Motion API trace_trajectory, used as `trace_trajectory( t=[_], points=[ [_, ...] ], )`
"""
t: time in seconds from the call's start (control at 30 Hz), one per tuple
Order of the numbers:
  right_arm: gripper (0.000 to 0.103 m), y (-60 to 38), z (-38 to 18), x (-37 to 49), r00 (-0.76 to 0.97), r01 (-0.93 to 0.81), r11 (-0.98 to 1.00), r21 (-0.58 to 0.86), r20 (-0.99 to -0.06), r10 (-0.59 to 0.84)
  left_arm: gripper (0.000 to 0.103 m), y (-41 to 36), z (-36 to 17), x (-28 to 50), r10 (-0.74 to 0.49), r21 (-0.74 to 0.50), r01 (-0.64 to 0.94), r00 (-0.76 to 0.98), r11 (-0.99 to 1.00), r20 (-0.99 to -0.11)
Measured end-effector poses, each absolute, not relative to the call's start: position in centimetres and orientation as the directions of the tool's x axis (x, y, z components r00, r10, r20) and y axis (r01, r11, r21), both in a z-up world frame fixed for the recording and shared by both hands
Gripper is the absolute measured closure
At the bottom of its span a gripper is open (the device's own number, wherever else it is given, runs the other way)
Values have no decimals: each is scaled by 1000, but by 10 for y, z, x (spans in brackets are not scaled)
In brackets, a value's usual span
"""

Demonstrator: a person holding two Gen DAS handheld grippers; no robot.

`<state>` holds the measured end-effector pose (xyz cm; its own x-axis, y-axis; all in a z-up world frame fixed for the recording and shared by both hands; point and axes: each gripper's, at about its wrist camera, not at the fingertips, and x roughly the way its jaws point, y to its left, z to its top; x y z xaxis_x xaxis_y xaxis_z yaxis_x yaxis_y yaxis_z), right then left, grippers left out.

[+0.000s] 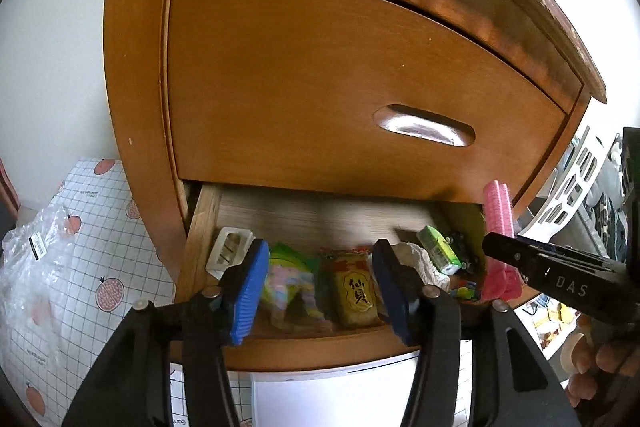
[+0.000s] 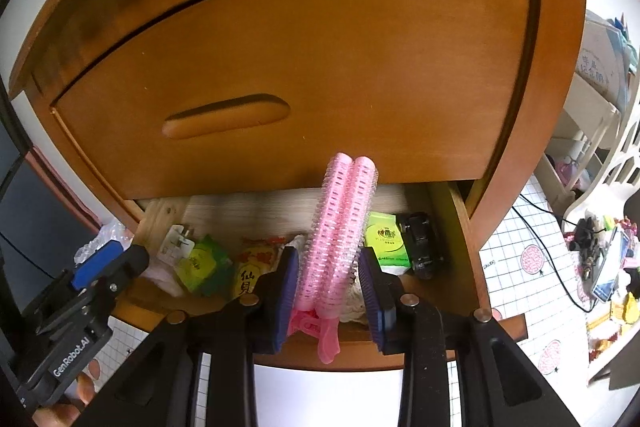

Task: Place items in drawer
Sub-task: 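Open both tools to drop the string and roller into the drawer, then withdraw both tools and place their fingers against the drawer front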

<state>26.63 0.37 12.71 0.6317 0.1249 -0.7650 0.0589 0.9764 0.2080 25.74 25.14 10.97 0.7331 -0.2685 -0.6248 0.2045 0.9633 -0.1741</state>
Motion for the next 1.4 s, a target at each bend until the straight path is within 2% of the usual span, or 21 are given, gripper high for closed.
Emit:
trace_trajectory(
  t=[0.17,0.3,0.37,0.5,0.63,0.7,0.77,0.97,1.03,1.1,1.13,1.4],
  points=[
    [58,5,125,265,628,60,979,197,-769,117,39,253,109,256,-264,-174,199,733,964,-627],
    [54,4,124,264,628,62,979,196,-770,114,36,254,108,256,-265,-179,195,732,964,-628],
    [51,3,124,263,629,62,979,194,-769,113,30,255,109,255,-261,-179,190,733,965,-628],
    [42,1,123,259,633,68,979,190,-767,105,28,256,111,252,-246,-171,178,741,969,-625],
    [38,-1,124,255,639,73,980,188,-763,98,20,259,114,245,-233,-170,162,755,972,-612],
    [32,-2,125,252,643,73,979,190,-759,99,18,262,117,241,-229,-177,151,763,973,-605],
    [28,-2,125,249,645,70,979,191,-757,102,8,265,118,238,-220,-177,141,771,974,-598],
    [22,-3,124,239,653,72,980,186,-752,95,5,265,119,227,-192,-148,129,790,980,-582],
    [17,-4,123,235,655,71,980,188,-749,97,0,267,119,222,-190,-152,124,797,981,-573],
    [5,-4,122,232,661,67,980,190,-744,99,0,269,121,215,-184,-156,115,809,981,-558],
    [2,-5,122,229,665,66,979,192,-740,101,0,270,122,212,-181,-157,112,815,981,-551],
    [0,-4,117,220,672,61,979,193,-733,103,0,265,119,184,-144,-102,107,844,989,-516]
  ],
)
